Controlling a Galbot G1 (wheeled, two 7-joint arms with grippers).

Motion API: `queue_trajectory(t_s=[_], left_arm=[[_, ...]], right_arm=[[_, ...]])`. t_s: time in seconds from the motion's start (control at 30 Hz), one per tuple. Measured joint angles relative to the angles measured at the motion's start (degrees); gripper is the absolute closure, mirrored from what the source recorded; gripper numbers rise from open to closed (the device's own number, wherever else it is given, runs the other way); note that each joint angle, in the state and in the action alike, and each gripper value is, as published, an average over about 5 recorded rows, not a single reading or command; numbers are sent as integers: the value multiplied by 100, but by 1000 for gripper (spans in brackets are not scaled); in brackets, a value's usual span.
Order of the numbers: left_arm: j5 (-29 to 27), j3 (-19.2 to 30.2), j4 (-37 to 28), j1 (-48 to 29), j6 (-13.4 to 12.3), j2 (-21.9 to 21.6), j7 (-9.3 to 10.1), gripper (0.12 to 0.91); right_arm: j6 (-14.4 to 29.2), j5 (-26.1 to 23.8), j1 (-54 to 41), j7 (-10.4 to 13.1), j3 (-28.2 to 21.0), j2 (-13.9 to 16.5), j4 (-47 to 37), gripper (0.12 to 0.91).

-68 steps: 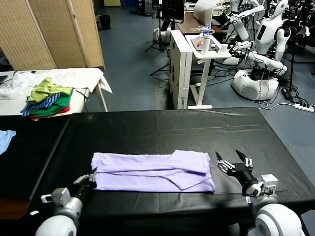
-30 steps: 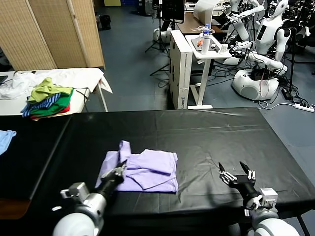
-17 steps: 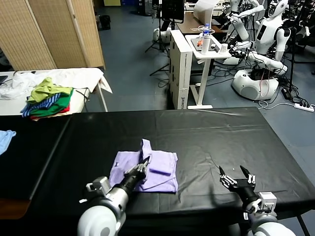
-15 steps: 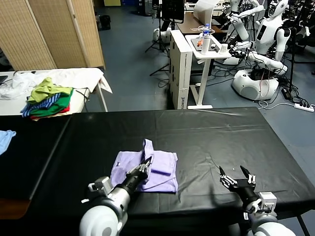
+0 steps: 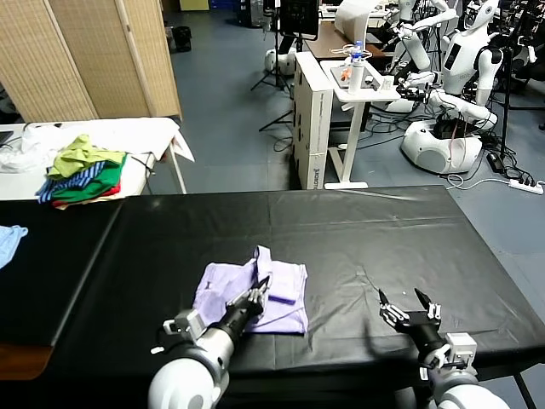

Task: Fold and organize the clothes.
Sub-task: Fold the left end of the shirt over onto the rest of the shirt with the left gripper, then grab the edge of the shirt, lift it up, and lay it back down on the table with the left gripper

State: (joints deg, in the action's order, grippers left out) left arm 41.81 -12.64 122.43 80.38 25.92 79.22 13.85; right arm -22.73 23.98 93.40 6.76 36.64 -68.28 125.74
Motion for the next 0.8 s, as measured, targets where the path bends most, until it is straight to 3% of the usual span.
queue_trajectory(t_s=[0.1, 0.33, 0.43, 0.6, 0.8], left_arm=[[-183, 60, -65, 46, -43, 94, -90, 696], [9, 204, -24, 162, -69, 381, -117, 255], [180, 163, 65, 220, -90, 492, -175, 148], [-408, -107, 220, 295, -302, 417, -451, 124], [-1118, -563, 233, 402, -460, 117, -467, 123]], right_arm=[[-20, 32, -64, -24, -69, 63, -10, 118], [-103, 233, -282, -126, -339, 225, -12, 118], [-167, 408, -418, -182, -527, 321, -21, 118], [-245, 627, -838, -259, -1041, 506, -130, 118], [-332, 771, -1624, -236, -1871, 522, -467, 118]])
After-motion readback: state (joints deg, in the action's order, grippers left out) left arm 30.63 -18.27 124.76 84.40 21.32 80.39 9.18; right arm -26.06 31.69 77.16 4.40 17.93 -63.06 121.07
